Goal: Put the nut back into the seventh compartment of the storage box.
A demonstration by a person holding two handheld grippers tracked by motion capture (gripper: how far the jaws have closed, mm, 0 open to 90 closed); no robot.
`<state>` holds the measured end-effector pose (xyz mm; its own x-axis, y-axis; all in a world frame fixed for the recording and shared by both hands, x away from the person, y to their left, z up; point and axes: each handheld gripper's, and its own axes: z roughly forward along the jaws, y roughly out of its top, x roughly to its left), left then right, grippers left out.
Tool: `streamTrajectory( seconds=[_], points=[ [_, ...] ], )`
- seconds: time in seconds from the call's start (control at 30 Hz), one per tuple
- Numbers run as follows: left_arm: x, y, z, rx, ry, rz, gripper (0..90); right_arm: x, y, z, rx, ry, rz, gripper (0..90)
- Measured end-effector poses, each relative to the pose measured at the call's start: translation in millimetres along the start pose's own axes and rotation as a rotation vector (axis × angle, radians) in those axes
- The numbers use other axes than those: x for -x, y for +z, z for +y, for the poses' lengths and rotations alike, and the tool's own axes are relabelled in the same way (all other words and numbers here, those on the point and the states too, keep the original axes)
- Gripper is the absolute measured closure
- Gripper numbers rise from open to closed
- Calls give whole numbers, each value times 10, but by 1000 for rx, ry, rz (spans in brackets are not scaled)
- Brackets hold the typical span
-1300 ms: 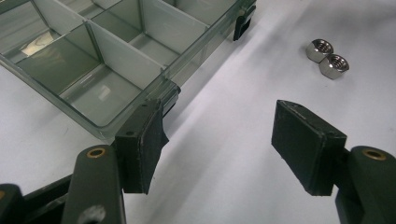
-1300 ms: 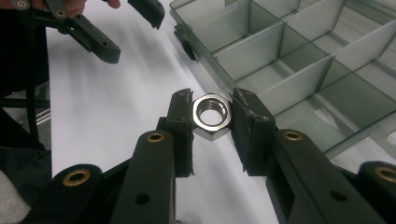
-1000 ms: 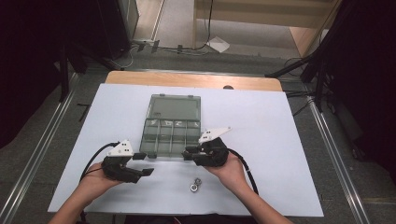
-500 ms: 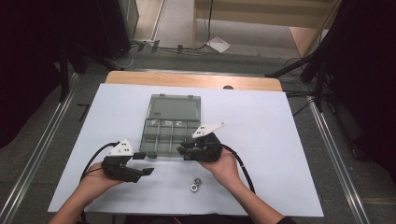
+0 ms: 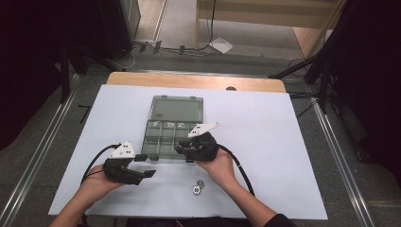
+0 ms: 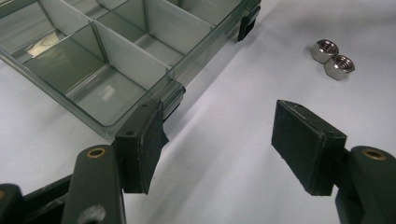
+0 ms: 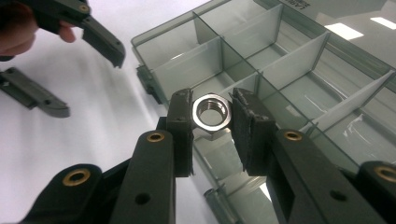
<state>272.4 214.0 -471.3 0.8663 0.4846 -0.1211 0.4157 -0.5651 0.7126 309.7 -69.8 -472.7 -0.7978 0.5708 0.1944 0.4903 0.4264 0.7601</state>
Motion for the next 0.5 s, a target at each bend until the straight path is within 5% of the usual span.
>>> streamTrajectory(
  seconds=[0.5],
  points=[
    [-3, -5, -3, -1, -2, -1, 343, 106, 159, 51, -26, 22, -36, 709]
  ],
)
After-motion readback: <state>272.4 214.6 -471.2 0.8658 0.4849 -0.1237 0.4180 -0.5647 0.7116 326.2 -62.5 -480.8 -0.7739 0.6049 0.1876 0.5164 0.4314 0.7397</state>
